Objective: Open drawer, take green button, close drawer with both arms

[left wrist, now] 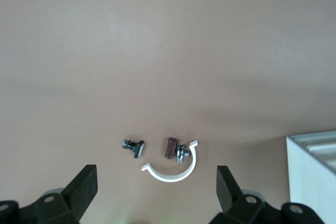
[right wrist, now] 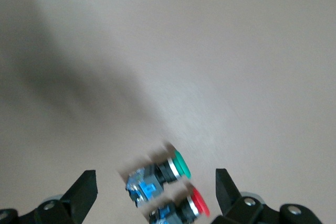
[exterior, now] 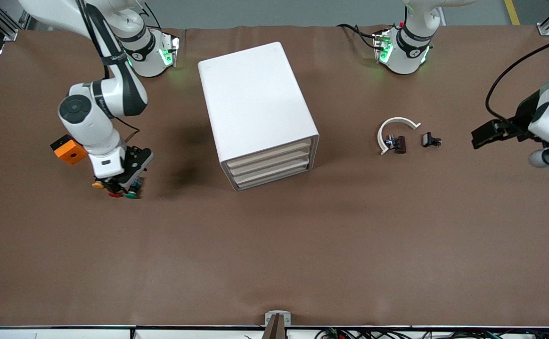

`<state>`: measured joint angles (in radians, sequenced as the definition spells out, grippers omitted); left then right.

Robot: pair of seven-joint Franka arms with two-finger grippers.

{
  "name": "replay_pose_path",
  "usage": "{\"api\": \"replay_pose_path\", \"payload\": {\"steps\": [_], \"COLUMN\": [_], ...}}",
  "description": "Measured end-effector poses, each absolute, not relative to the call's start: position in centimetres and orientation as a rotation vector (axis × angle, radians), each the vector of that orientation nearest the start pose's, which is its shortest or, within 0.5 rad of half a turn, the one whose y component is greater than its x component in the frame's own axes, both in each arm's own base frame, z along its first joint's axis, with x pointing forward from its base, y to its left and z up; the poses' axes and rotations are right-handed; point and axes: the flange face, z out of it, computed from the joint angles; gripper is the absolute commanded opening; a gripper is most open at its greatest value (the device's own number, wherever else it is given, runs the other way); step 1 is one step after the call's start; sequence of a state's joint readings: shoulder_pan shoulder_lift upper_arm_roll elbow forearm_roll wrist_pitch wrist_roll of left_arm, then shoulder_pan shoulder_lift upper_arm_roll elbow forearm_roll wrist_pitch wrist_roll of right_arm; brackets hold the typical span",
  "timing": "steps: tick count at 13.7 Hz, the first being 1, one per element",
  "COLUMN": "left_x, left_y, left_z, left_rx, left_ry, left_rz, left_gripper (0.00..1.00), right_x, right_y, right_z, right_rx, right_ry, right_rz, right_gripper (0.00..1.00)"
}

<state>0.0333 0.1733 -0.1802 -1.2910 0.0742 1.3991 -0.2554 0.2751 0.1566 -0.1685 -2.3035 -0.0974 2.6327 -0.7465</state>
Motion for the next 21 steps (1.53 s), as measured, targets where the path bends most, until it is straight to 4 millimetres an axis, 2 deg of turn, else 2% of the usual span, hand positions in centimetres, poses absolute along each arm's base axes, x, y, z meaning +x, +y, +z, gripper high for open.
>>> {"api": "replay_pose_path", "payload": {"steps": [2, 5, 11, 14, 19, 21], "left_x": [56.7, 54.7, 52.9, 52.9, 54.6, 55.1], "left_y": [-5.9, -5.7, -5.2, -4.9, -4.6, -3.9], "left_z": [65.1, 66.0, 66.3, 66.4, 64.1, 63.4], "left_rx": [-3.083, -3.075, -3.072, -3.111, -3.124, -3.122], "left_ry": [-0.176, -0.180, -0.199, -0.213, -0.229, -0.250], "left_rz": [0.096, 0.117, 0.127, 0.086, 0.057, 0.062], "left_gripper": [1.00, 1.00, 1.00, 1.00, 1.00, 1.00], "right_x": [54.0, 54.0, 53.4, 53.1, 52.6, 52.5], "right_y": [4.6, 4.0, 3.0, 3.0, 2.9, 3.1], "right_z": [30.3, 31.2, 33.1, 35.5, 39.3, 41.8], "right_rx": [-3.027, -3.132, -3.191, -3.186, -3.175, -3.183], "right_ry": [-1.195, -0.791, -0.144, -0.059, -0.002, 0.027], "right_rz": [-0.259, -0.304, -0.280, -0.279, -0.293, -0.231], "right_gripper": [1.00, 1.00, 1.00, 1.00, 1.00, 1.00]}}
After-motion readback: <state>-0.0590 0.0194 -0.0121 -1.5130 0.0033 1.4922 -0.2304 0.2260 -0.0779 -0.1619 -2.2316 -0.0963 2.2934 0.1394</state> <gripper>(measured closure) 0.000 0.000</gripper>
